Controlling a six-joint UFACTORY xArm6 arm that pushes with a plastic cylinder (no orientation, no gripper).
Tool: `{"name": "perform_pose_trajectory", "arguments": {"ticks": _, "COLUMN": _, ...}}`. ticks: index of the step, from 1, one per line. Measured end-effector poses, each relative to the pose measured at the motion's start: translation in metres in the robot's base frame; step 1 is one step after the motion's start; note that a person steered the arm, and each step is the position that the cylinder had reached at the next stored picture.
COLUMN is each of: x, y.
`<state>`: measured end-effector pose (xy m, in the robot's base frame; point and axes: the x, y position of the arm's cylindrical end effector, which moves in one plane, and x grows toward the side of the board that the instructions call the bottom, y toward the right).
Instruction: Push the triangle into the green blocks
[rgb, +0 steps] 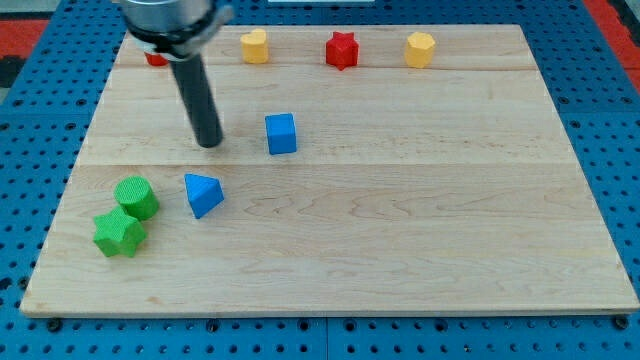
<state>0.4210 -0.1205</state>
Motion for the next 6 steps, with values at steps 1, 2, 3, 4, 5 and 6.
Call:
{"name": "perform_pose_trajectory", "arguments": {"ticks": 1, "x": 0.051, "y": -0.016}}
{"name": "perform_pose_trajectory", "arguments": {"ticks": 2, "x": 0.053, "y": -0.032}}
{"name": "perform_pose_trajectory", "arguments": {"ticks": 3, "x": 0.058, "y": 0.007}}
{"name": "perform_pose_trajectory", "arguments": {"ticks": 4, "x": 0.079, "y": 0.02}}
{"name": "perform_pose_trajectory", "arguments": {"ticks": 5, "x": 0.091, "y": 0.003}}
{"name": "perform_pose_trajectory", "arguments": {"ticks": 6, "x": 0.087, "y": -0.044}}
